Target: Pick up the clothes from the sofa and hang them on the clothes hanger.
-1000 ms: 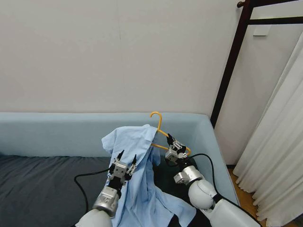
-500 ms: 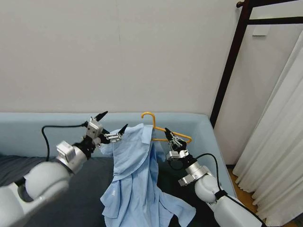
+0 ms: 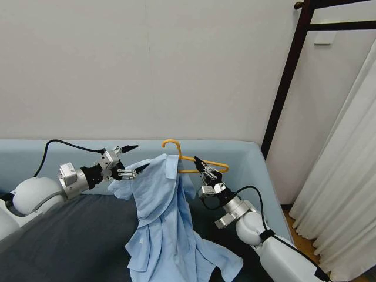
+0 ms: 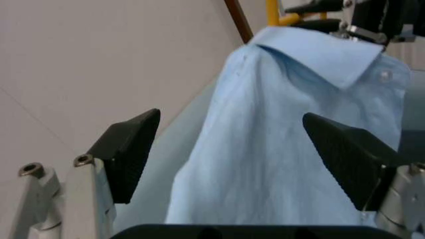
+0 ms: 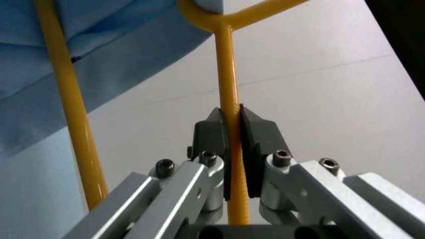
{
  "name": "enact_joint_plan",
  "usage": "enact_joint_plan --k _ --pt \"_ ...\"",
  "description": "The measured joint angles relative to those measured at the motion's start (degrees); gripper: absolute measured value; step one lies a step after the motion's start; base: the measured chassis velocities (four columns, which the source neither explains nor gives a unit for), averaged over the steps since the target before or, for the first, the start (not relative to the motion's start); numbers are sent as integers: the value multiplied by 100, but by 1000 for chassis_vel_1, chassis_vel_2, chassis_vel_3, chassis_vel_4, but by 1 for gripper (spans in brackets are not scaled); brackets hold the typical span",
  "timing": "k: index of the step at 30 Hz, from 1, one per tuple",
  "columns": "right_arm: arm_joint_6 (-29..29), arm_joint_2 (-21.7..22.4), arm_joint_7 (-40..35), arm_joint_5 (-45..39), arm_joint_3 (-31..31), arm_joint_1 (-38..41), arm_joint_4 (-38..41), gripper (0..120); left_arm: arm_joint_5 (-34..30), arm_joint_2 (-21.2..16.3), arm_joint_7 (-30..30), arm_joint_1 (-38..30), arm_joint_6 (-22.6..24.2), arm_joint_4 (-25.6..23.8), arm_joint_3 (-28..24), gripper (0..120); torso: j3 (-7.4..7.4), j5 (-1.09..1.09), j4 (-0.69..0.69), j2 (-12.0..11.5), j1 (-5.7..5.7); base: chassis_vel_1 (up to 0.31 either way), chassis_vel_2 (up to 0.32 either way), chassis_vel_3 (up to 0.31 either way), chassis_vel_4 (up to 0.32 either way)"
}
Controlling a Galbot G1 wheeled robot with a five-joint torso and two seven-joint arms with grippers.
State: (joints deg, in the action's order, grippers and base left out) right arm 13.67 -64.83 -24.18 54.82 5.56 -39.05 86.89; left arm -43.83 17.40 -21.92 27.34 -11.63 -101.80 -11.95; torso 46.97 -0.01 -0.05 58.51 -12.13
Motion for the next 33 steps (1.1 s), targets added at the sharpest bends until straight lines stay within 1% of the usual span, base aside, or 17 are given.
enact_joint_plan --k 2,3,4,6,7,8,9,11,14,15,19,20,24,25,27,28,33 --pt "8 -6 20 32 -10 10 26 5 -168 165 -97 -506 10 246 -683 85 0 -1 0 0 0 0 0 0 0" --pt "8 -6 20 32 -10 10 26 5 -168 165 -97 -506 10 246 -683 85 0 -1 0 0 0 0 0 0 0" --pt "9 -1 30 43 4 17 37 5 -274 317 -94 -783 51 409 -976 84 0 -1 -2 0 0 0 0 0 0" --pt "11 11 43 51 19 20 43 5 -321 515 -77 -1022 83 582 -1215 84 0 0 -4 -1 0 0 0 0 0" --pt "13 21 46 53 19 18 43 5 -326 582 -69 -1081 91 639 -1277 81 1 0 -4 -1 -1 0 0 0 0" --pt "14 30 48 57 19 13 44 5 -332 627 -62 -1109 95 667 -1307 77 0 0 -4 -2 -1 0 0 0 0" --pt "14 30 48 57 19 13 44 5 -332 627 -62 -1109 95 667 -1307 77 0 0 -4 -2 -1 0 0 0 0" --pt "33 40 48 81 19 1 41 5 -356 653 -53 -1116 98 682 -1324 69 0 1 -3 -1 -1 0 0 0 0" --pt "88 15 29 150 18 4 -12 5 -369 630 -54 -1066 98 683 -1325 54 0 0 -1 -1 0 0 0 0 0" --pt "88 15 29 150 18 4 -12 5 -369 630 -54 -1066 98 683 -1325 54 0 0 -1 -1 0 0 0 0 0" --pt "197 -37 -49 307 26 43 -47 5 -300 630 -63 -921 96 686 -1312 36 0 0 0 -1 0 0 0 0 0" --pt "197 -37 -49 307 26 43 -47 5 -300 630 -63 -921 96 686 -1312 36 0 0 0 -1 0 0 0 0 0" --pt "354 -16 -134 476 14 52 -57 5 -286 643 -62 -787 100 665 -1300 19 0 0 -2 -1 0 0 0 0 0" --pt "354 -16 -134 476 14 52 -57 5 -286 643 -62 -787 100 665 -1300 19 0 0 -2 -1 0 0 0 0 0" --pt "398 -7 -139 498 -4 51 -54 5 -267 641 -70 -732 105 637 -1293 10 0 0 -2 -1 0 0 0 0 0" --pt "399 -7 -139 499 -11 49 -52 5 -265 640 -71 -703 105 623 -1277 8 -1 0 -2 -1 -1 0 0 0 0" --pt "365 -6 -137 462 -1 0 8 5 -245 623 -10 -473 44 590 -1086 8 -1 0 -2 -1 0 0 0 0 0"
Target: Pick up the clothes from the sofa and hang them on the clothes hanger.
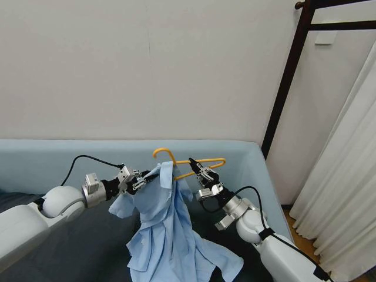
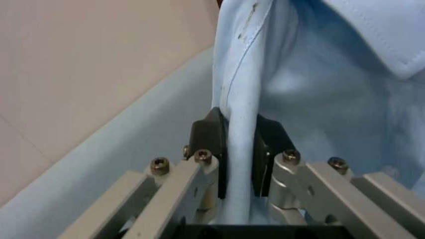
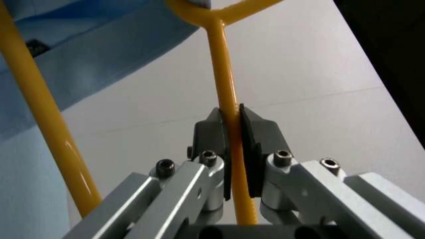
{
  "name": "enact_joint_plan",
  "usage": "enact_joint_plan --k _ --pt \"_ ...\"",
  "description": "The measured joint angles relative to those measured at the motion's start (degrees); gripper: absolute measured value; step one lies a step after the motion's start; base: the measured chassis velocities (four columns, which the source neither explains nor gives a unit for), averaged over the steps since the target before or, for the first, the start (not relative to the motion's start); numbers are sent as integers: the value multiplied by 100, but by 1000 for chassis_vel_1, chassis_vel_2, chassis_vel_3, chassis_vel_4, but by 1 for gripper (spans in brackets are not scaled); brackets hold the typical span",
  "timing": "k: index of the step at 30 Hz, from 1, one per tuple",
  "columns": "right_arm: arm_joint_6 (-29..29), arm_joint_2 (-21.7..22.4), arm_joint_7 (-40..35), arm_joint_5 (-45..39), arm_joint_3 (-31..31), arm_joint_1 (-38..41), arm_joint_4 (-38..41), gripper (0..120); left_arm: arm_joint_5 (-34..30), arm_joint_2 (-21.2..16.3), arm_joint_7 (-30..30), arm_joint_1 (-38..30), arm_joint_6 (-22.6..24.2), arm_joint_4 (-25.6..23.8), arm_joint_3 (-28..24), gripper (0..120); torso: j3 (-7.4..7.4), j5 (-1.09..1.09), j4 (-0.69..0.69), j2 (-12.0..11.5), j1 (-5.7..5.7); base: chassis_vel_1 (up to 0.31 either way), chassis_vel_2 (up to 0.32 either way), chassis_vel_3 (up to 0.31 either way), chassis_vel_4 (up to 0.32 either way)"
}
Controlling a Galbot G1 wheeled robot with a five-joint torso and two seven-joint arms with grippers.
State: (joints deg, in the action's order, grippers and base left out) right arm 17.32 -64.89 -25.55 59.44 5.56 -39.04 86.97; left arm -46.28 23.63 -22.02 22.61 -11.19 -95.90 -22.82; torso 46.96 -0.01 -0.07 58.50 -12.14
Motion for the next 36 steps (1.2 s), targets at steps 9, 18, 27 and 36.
enact_joint_plan --k 9,18,27,36 --pt "-390 177 176 -1853 499 -190 339 27 140 -173 246 653 -200 0 665 7 0 -1 2 0 0 0 0 0 0" --pt "257 628 550 -3734 341 -939 995 58 665 -154 380 994 -704 284 844 7 0 -2 0 1 1 0 0 0 0" --pt "-717 1030 1930 -6173 522 -1343 24 91 828 -591 -23 1121 -1091 75 838 7 0 2 1 1 1 0 0 0 0" --pt "-1853 630 2607 -8165 642 -752 -821 100 898 -827 -873 1197 -1533 319 706 7 0 -6 3 1 1 0 0 0 0"
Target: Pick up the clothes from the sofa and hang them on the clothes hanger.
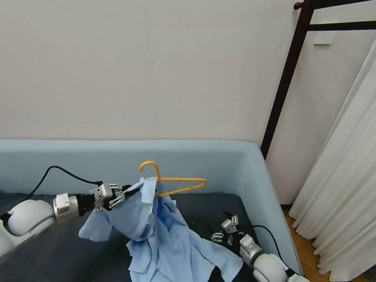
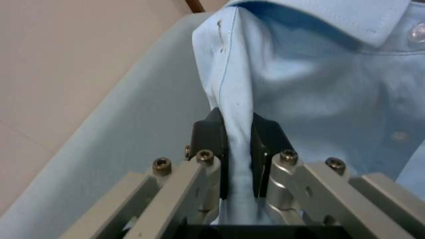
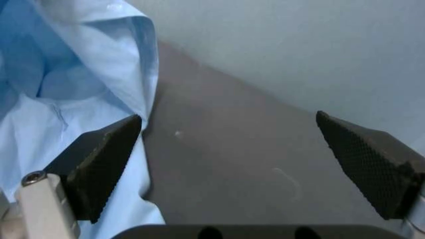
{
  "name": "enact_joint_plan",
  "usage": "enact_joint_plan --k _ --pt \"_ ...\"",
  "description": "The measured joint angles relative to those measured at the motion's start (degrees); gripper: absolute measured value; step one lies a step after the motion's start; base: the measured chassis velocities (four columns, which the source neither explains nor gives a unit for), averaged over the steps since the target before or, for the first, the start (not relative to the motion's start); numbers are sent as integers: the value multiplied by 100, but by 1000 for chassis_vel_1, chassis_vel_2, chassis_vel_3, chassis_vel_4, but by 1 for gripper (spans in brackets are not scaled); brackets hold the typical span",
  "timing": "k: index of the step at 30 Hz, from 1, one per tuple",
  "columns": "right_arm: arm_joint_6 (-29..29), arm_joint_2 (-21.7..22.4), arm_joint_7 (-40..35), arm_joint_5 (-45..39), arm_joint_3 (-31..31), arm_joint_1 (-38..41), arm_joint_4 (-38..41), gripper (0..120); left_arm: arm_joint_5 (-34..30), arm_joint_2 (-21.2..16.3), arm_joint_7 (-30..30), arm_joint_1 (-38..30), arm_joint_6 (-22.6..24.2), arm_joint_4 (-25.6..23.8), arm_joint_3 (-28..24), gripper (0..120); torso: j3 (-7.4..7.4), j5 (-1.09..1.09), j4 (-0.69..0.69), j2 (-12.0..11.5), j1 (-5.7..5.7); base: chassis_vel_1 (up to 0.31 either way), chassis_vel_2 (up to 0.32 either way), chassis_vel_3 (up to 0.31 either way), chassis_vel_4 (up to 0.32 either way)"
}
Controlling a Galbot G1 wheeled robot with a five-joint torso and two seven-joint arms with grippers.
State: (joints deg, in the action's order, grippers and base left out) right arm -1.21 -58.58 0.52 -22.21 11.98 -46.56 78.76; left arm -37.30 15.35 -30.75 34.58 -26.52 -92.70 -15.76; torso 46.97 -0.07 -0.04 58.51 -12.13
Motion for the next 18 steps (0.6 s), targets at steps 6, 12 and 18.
enact_joint_plan --k 6,12,18 --pt "-6 -527 172 309 160 374 -756 100 2 -65 -427 -53 -30 130 55 7 0 5 -3 0 0 0 0 0 0" --pt "7 -764 231 760 272 406 -1060 100 -80 -220 -812 -14 -63 267 220 7 0 4 -2 0 -1 0 0 0 0" --pt "172 -871 292 1455 275 300 -1334 100 -168 -319 -991 28 -130 343 301 7 0 5 -4 0 0 0 0 0 0"
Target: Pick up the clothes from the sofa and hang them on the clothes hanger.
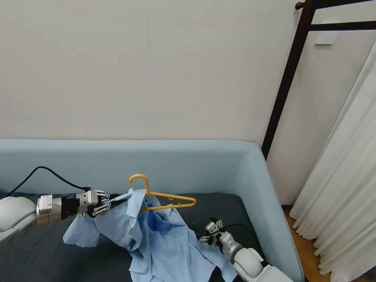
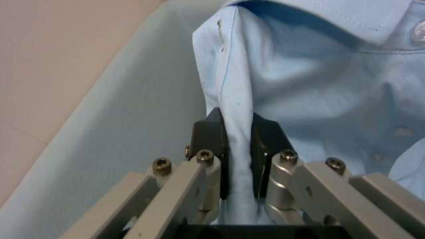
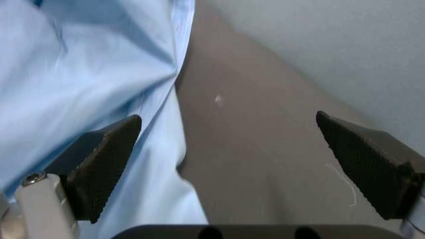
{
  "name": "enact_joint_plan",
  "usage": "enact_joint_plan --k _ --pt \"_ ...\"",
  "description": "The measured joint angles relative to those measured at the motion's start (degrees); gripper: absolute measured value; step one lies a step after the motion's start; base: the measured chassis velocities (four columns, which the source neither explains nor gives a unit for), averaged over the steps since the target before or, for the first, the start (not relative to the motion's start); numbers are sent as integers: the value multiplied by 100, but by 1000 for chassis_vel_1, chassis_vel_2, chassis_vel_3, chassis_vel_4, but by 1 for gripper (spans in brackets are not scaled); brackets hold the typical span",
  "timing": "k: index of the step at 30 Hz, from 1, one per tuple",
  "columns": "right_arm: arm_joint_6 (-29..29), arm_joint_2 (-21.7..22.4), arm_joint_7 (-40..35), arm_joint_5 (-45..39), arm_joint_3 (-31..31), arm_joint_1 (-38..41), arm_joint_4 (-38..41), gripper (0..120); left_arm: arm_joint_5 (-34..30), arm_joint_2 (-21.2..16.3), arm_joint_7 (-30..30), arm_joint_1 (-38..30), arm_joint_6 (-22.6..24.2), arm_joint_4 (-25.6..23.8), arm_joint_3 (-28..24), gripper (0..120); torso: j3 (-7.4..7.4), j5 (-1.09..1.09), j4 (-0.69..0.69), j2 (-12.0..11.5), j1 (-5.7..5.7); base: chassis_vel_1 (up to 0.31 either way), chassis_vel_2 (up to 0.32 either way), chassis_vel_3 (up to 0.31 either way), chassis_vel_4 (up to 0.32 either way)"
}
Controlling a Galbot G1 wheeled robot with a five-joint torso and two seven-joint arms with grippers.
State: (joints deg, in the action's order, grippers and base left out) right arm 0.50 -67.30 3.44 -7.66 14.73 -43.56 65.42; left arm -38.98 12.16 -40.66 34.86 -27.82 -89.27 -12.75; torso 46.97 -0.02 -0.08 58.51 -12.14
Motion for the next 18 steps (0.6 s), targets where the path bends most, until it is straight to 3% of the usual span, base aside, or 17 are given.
enact_joint_plan --k 5,13,18 --pt "85 -126 -1 182 -5 6 -225 100 -77 -73 -67 88 -30 31 145 7 0 -1 0 0 0 0 0 0 0" --pt "198 -478 -11 565 124 220 -665 100 -186 -289 -186 1052 -65 30 1119 7 0 1 4 0 0 0 0 0 0" --pt "355 -647 2 1173 156 249 -975 100 -203 -291 -179 1125 -70 1 1187 7 0 0 0 0 0 0 0 0 0"
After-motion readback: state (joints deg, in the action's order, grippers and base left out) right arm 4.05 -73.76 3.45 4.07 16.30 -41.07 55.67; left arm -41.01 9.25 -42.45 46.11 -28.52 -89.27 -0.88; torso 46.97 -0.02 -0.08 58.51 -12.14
